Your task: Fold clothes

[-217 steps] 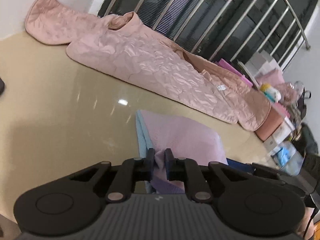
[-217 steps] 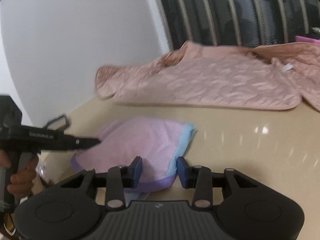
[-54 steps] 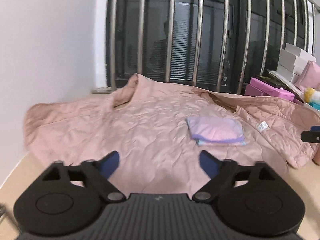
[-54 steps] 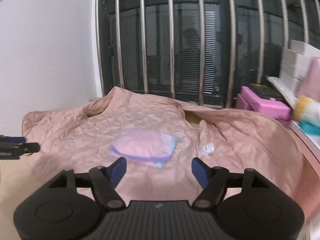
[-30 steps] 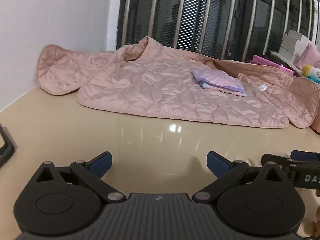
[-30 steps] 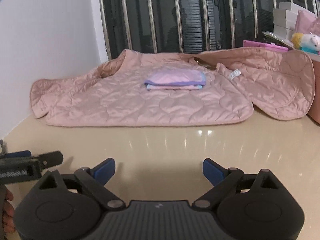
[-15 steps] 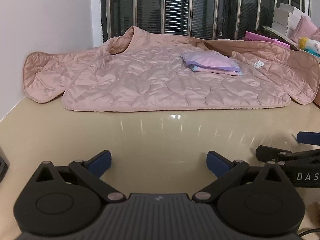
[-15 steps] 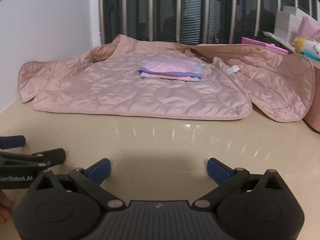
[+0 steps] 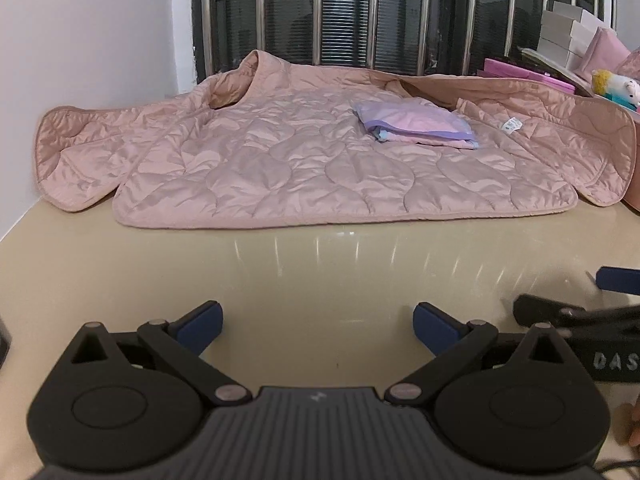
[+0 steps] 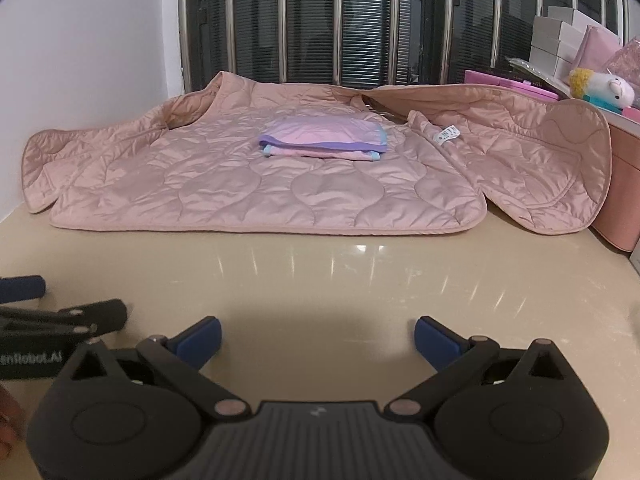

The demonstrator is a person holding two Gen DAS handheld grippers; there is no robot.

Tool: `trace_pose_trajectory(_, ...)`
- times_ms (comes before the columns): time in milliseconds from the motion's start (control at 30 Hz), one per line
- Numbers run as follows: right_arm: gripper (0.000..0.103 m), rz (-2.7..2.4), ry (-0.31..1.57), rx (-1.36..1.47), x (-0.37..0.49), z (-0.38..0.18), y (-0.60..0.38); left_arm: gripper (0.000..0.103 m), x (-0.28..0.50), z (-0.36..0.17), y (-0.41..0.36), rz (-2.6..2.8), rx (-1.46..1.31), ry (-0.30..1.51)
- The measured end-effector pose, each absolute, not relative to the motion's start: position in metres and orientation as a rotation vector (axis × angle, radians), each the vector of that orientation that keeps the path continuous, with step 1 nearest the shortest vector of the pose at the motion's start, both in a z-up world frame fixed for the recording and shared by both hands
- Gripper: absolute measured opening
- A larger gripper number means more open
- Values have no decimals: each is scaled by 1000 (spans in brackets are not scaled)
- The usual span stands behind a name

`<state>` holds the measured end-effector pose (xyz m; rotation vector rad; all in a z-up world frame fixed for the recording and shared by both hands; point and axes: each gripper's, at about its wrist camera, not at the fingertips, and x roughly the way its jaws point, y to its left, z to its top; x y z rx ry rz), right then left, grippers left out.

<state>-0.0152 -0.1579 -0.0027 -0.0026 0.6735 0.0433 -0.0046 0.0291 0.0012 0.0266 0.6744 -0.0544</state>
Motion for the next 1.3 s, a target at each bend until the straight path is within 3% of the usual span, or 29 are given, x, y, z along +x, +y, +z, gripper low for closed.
trace_pose_trajectory(1300,103,94,673,-18,-11,-3,-161,102,-3,0,27,-51,28,676)
